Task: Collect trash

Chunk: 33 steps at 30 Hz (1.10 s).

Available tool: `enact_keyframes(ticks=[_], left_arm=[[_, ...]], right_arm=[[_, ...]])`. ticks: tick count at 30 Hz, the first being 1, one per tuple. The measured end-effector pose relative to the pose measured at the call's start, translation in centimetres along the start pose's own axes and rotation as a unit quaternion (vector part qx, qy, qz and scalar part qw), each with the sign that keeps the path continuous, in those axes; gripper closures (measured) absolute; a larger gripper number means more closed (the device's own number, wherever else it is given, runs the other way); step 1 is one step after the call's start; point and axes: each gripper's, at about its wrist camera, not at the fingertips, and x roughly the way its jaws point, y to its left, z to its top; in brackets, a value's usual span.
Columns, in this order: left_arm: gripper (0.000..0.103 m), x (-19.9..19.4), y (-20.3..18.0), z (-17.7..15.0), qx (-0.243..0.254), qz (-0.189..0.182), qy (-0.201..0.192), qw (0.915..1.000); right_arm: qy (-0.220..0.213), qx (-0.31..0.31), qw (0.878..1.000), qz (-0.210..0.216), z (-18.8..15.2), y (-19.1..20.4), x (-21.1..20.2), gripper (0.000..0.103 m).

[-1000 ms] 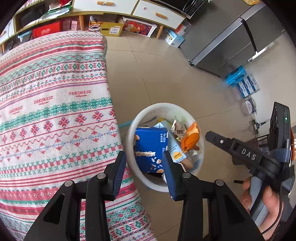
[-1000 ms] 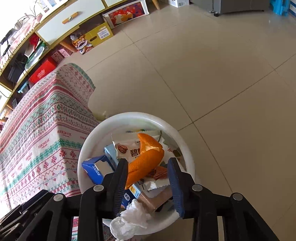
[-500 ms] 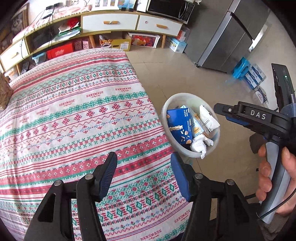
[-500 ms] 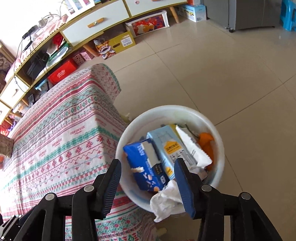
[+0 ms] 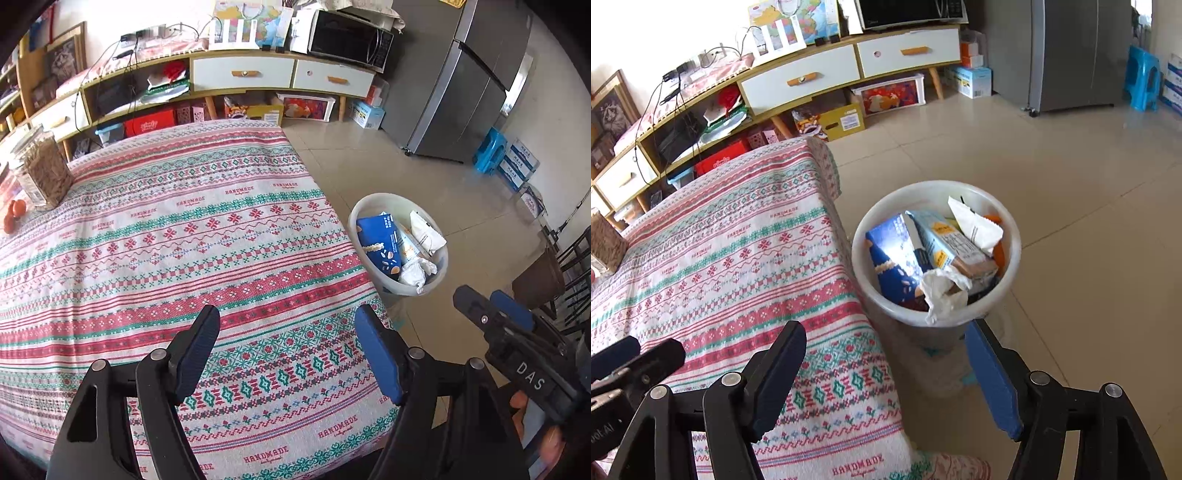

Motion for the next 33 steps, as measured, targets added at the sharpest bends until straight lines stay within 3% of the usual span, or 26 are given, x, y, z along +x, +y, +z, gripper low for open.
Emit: enact_keyframes(ticks=[4,14,33], left_arm=[[0.020,-1.5,-0.4,-0.5,0.019,0.022,-0.027,0.9992],[0.018,-2.8,-1.2,-2.1,0.058,0.045,-0.041,0.9965],[0.018,-1.9,-1.1,-2.1,0.058,0.039,-0.037,0.9969]], right_arm=[[-0.023,-0.004,1.000,-0.011,-1.6,0.7,-1.2,0.023],[-0.038,-0.007,0.999,-0.018,-3.1,1.0,-2.0,0.016],[-0.023,-0.014,0.999,-0.032,-3.0,1.5,-1.2,0.011]])
